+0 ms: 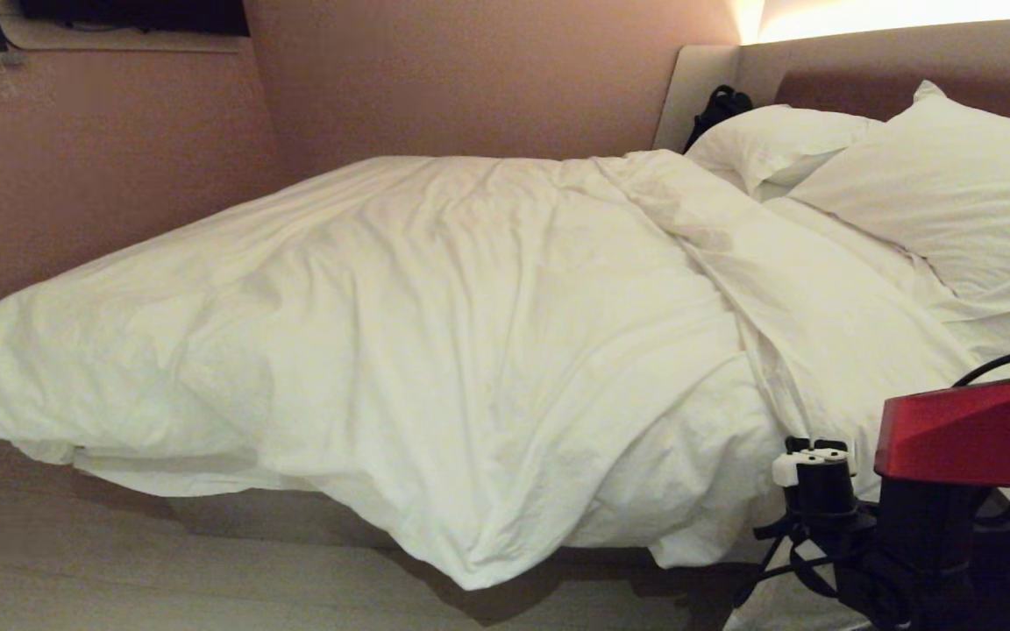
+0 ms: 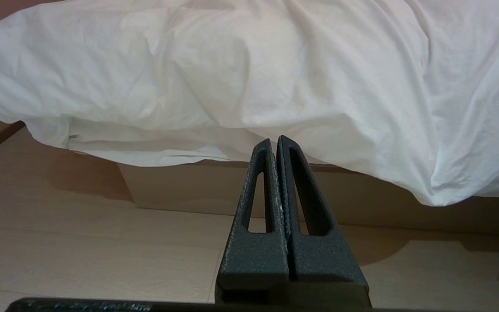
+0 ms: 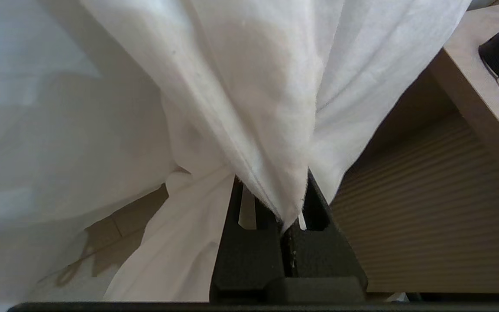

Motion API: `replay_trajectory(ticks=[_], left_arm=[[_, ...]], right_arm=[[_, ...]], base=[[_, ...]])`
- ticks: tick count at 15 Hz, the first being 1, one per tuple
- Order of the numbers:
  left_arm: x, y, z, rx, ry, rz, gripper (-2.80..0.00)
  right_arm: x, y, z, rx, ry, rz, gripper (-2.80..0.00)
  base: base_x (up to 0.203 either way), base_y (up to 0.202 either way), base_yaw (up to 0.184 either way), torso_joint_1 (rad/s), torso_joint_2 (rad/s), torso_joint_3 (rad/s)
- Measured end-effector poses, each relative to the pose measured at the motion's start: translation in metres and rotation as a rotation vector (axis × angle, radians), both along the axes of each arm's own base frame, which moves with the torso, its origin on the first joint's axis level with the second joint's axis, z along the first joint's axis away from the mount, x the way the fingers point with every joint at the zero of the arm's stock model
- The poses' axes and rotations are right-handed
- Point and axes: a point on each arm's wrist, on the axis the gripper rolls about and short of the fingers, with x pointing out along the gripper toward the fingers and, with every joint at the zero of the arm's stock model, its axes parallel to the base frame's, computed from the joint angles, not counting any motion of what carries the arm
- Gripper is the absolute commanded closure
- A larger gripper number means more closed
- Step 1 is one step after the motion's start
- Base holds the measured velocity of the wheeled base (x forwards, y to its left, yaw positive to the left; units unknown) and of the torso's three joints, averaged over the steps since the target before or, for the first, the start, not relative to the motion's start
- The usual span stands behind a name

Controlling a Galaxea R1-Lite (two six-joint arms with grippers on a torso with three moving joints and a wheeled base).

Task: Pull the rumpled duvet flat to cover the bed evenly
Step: Flatten the corners of the folded blanket

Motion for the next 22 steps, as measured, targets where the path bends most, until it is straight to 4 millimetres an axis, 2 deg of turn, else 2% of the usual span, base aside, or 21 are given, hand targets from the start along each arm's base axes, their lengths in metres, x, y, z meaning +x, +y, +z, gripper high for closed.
replay_trajectory(ticks=[5, 9, 12, 17, 22], left_arm=[[0.0, 0.0, 0.0, 0.001, 0.0, -0.001, 0.0], [0.0, 0.0, 0.0, 0.0, 0.0, 0.0, 0.0], [0.0, 0.0, 0.0, 0.0, 0.0, 0.0, 0.0], [0.0, 0.0, 0.0, 0.0, 0.0, 0.0, 0.0], [0.0, 0.0, 0.0, 0.0, 0.0, 0.0, 0.0]], right_arm=[[-0.008, 0.012, 0.006, 0.003, -0.014, 0.043, 0.0], [-0.029, 0.034, 0.022, 0.012, -0.041, 0.136, 0.0], [-0.043, 0.043, 0.032, 0.015, -0.05, 0.181, 0.0], [-0.065, 0.061, 0.038, 0.022, -0.036, 0.285, 0.0], [-0.091, 0.064, 0.041, 0.025, 0.019, 0.386, 0.0]], base=[[0.0, 0.0, 0.0, 0.0, 0.0, 0.0], [0.0, 0.0, 0.0, 0.0, 0.0, 0.0], [0.0, 0.0, 0.0, 0.0, 0.0, 0.0], [0.0, 0.0, 0.0, 0.0, 0.0, 0.0], [0.0, 0.0, 0.0, 0.0, 0.0, 0.0]])
